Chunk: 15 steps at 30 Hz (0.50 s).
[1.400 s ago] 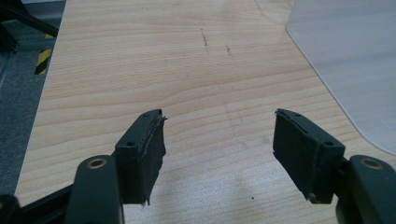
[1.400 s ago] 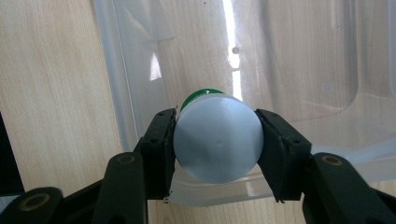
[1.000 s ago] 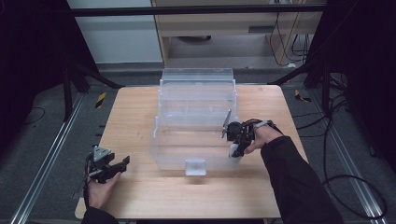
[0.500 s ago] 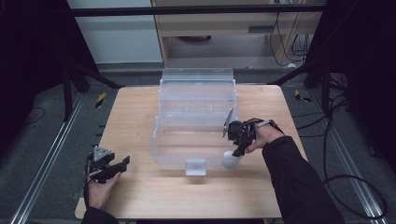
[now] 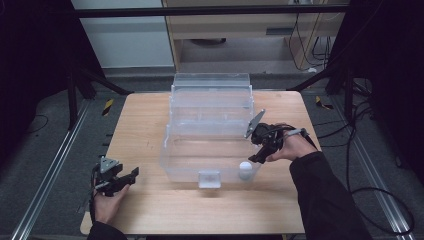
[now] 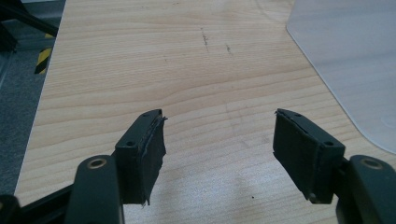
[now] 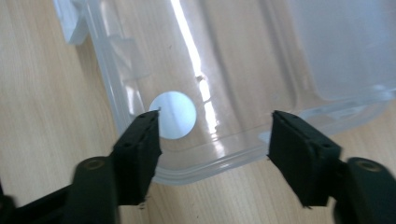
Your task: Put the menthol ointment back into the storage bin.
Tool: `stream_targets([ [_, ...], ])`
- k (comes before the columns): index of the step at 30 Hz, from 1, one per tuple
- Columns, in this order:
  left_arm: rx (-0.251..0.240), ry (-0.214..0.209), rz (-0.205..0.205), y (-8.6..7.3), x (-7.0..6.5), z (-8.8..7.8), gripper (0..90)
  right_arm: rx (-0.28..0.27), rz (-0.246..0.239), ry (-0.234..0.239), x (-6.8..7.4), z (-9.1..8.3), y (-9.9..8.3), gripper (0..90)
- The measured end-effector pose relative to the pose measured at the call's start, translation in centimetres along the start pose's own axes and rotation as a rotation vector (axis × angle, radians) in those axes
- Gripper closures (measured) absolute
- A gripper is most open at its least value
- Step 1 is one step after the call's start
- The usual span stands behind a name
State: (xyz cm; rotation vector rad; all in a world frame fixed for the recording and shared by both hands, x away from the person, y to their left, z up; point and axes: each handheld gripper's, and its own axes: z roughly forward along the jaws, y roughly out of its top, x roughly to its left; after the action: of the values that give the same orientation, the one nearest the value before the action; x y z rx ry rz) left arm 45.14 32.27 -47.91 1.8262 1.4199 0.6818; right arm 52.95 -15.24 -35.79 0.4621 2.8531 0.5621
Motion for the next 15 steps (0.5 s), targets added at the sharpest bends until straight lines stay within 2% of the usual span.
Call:
stream_targets([
  [2,0.000,0.000,0.000,0.0,0.0,0.0,33.4,-0.045,0.030,-0.030,0.2,-0.7,-0.5,28.4],
  [3,0.000,0.000,0.000,0.0,0.0,0.0,33.4,-0.082,0.061,-0.045,0.3,-1.2,-1.1,24.6],
  [4,0.000,0.000,0.000,0.0,0.0,0.0,33.4,-0.082,0.061,-0.045,0.3,-1.2,-1.1,24.6],
  [6,0.000,-0.002,0.001,0.0,0.0,0.0,33.4,-0.135,0.112,-0.087,0.5,-1.8,-2.1,20.0],
  [7,0.000,-0.002,0.001,0.0,0.0,0.0,33.4,-0.135,0.112,-0.087,0.5,-1.8,-2.1,20.0],
  [10,0.002,0.000,0.004,0.0,-0.1,0.0,33.4,-0.199,0.164,-0.125,0.9,-2.3,-3.3,16.9],
  [12,0.003,-0.001,0.003,0.0,-0.1,0.0,33.3,-0.237,0.212,-0.160,1.1,-2.5,-4.1,16.0],
  [13,0.004,-0.001,0.005,0.0,-0.1,0.0,33.3,-0.271,0.267,-0.190,1.3,-2.6,-4.9,16.0],
  [14,0.002,-0.001,0.004,0.0,-0.1,0.0,33.3,-0.293,0.297,-0.209,1.4,-2.6,-5.4,16.0],
  [15,0.002,-0.001,0.004,0.0,-0.1,0.0,33.3,-0.293,0.297,-0.209,1.4,-2.6,-5.4,16.0],
])
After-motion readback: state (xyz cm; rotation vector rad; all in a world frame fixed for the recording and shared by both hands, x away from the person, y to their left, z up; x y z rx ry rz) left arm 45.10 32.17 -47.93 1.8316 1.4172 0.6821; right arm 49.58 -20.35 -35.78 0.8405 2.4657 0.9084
